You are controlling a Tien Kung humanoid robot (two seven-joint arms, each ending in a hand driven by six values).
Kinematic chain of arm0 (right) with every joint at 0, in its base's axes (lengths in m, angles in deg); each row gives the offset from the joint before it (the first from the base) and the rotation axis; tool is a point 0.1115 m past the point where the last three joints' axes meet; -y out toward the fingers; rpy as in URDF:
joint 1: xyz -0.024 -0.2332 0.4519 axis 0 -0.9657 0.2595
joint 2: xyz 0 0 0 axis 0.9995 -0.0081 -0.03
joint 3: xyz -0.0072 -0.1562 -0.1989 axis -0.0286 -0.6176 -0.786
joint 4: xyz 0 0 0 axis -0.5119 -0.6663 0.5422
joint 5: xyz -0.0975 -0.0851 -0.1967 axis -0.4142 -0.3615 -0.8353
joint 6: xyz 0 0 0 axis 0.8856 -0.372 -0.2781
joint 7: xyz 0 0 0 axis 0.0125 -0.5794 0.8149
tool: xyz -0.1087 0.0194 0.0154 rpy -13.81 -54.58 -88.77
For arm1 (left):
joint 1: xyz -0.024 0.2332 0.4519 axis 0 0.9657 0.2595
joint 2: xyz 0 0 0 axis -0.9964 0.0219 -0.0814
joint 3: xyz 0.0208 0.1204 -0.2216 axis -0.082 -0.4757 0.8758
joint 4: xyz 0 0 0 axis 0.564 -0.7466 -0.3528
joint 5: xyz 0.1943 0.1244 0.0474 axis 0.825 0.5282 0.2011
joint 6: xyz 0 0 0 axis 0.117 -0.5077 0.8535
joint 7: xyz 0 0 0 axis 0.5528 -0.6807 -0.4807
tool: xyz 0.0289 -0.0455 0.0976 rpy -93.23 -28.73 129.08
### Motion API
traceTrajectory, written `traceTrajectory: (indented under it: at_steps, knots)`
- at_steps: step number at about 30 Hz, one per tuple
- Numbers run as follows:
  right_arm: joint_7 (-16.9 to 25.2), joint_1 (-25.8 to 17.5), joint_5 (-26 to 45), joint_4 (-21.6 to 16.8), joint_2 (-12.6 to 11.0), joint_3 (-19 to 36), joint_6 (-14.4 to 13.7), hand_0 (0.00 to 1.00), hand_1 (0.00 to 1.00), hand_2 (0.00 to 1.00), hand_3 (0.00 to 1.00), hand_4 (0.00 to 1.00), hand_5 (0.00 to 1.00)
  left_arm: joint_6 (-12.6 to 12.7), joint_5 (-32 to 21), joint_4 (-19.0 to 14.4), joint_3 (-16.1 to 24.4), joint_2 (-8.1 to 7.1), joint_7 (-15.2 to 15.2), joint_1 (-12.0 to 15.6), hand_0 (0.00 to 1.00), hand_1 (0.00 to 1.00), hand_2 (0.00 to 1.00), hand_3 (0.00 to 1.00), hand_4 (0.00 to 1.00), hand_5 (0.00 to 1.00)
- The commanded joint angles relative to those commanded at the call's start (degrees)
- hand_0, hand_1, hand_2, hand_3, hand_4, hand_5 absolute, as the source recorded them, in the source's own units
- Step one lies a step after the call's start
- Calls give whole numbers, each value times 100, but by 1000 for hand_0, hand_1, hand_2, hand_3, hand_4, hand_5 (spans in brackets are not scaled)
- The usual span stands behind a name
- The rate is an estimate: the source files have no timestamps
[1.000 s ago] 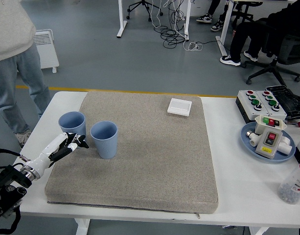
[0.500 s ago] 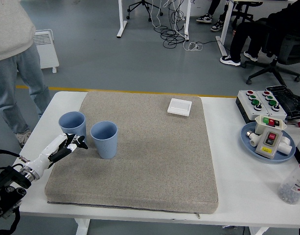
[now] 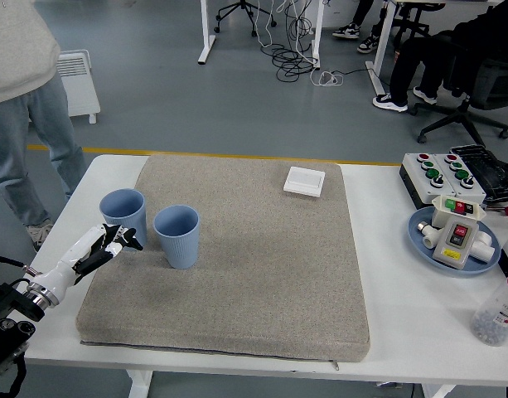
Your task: Push cup pick cup insert cup
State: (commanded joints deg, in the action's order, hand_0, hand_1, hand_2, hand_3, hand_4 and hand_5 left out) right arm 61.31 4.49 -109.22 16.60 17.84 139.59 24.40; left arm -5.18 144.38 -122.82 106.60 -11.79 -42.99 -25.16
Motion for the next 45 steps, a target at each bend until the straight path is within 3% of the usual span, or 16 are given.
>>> traceTrajectory:
  at_steps: [4, 5, 7, 10, 11, 16, 17, 18, 21, 22, 23, 26, 29, 30, 38, 45]
  knots:
    - [0, 11, 2, 0, -6, 7, 1, 762, 658, 697, 621, 187, 629, -2, 97, -487, 445, -208, 0, 216, 533, 534, 498, 443, 634, 891]
    - [0, 13, 0, 0, -7, 10, 0, 762, 658, 696, 621, 186, 627, 1, 115, -600, 552, -245, 0, 262, 441, 478, 458, 424, 634, 891]
    - [1, 17, 7, 0, -10, 6, 0, 762, 658, 696, 621, 186, 627, -5, 154, -889, 829, -358, 0, 416, 441, 478, 458, 424, 634, 891]
    - [7, 24, 46, 0, -16, -7, -2, 762, 658, 696, 621, 186, 627, 64, -229, -1508, 1422, -554, 0, 751, 441, 478, 458, 424, 634, 891]
    - [10, 25, 63, 0, -16, -9, -4, 762, 658, 696, 621, 186, 627, 81, -294, -1752, 1636, -599, 0, 827, 368, 398, 402, 388, 641, 893]
    - [6, 31, 39, 0, -26, -3, 0, 762, 658, 696, 621, 186, 627, 0, -235, -2768, 2123, -821, -79, 776, 368, 398, 402, 388, 641, 893]
    - [6, 31, 47, 0, -23, -3, -5, 762, 658, 696, 621, 186, 627, -71, -121, -2977, 2129, -904, -302, 670, 368, 398, 402, 388, 641, 893]
    - [1, 35, 43, 0, -23, -13, -6, 762, 658, 696, 620, 186, 626, -203, 98, -3220, 2073, -1017, -563, 537, 743, 755, 791, 725, 928, 850]
    - [-1, 37, 51, 0, -29, -31, -8, 762, 658, 696, 620, 186, 626, -524, 667, -3560, 1837, -1254, -1271, 211, 743, 755, 791, 725, 928, 850]
    - [-1, 37, 52, 0, -29, -32, -9, 762, 658, 696, 620, 186, 626, -592, 799, -3584, 1783, -1293, -1531, 144, 743, 755, 791, 725, 928, 850]
    - [1, 32, 84, 0, -31, -45, -12, 762, 658, 696, 620, 186, 626, -726, 935, -3595, 1614, -1387, -1755, -18, 927, 909, 998, 998, 998, 810]
    - [-2, 27, 127, 0, -31, -73, -19, 762, 658, 696, 621, 187, 626, -950, 1258, -3549, 1122, -1524, -2498, -433, 927, 909, 998, 998, 998, 810]
    - [-8, 26, 122, 0, -30, -85, -24, 762, 658, 696, 621, 187, 626, -1109, 1731, -3432, 495, -1547, -3110, -909, 927, 909, 998, 998, 998, 810]
    - [-12, 25, 110, 0, -29, -83, -25, 762, 658, 696, 620, 187, 625, -1143, 1888, -3374, 276, -1530, -3266, -1065, 948, 945, 998, 998, 998, 755]
    - [-14, 15, 171, 0, -17, -137, -34, 762, 658, 695, 620, 187, 625, -1350, 2406, -2893, -964, -1196, -3884, -1936, 979, 966, 998, 998, 998, 727]
    - [-18, -1, 217, 0, -12, -179, -40, 762, 658, 695, 620, 187, 625, -1338, 2510, -2651, -1594, -978, -3850, -2376, 982, 969, 998, 998, 998, 706]
